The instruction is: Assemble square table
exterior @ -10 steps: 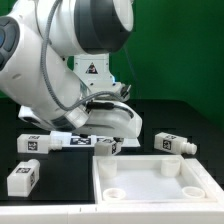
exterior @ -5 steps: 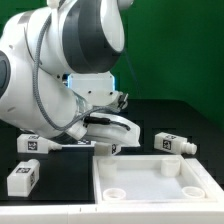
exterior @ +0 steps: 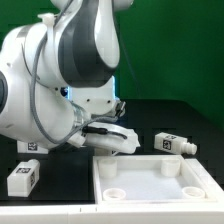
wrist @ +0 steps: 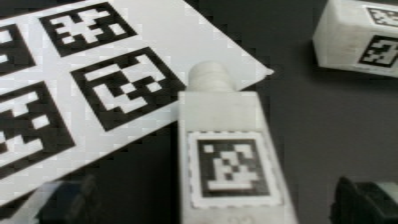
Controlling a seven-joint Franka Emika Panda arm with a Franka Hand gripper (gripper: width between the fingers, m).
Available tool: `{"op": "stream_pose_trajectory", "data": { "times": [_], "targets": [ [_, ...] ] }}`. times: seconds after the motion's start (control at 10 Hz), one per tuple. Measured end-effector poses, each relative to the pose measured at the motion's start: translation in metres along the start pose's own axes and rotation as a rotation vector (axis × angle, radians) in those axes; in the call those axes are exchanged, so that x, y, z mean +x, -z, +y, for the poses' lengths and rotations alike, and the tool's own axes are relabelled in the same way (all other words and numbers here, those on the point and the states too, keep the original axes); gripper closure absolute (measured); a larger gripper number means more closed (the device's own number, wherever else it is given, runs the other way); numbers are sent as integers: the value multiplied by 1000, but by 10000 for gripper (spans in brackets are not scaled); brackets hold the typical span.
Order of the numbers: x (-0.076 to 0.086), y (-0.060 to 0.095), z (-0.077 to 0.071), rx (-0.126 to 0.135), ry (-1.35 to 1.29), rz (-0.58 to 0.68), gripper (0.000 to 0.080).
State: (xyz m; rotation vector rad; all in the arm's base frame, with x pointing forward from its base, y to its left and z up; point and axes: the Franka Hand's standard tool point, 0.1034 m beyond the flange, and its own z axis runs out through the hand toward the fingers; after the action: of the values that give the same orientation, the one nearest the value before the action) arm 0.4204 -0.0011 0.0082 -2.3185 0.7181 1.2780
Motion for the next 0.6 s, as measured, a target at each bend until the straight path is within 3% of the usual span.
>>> {"op": "stream_pose_trajectory", "data": {
  "times": [0.3, 0.5, 0.6],
  "targets": [
    [-1, -4, -3, -14, 3, 1, 150],
    [-1, -4, -2, -14, 3, 0, 374],
    [-1, -4, -2, -14, 3, 0, 374]
  ]
}}
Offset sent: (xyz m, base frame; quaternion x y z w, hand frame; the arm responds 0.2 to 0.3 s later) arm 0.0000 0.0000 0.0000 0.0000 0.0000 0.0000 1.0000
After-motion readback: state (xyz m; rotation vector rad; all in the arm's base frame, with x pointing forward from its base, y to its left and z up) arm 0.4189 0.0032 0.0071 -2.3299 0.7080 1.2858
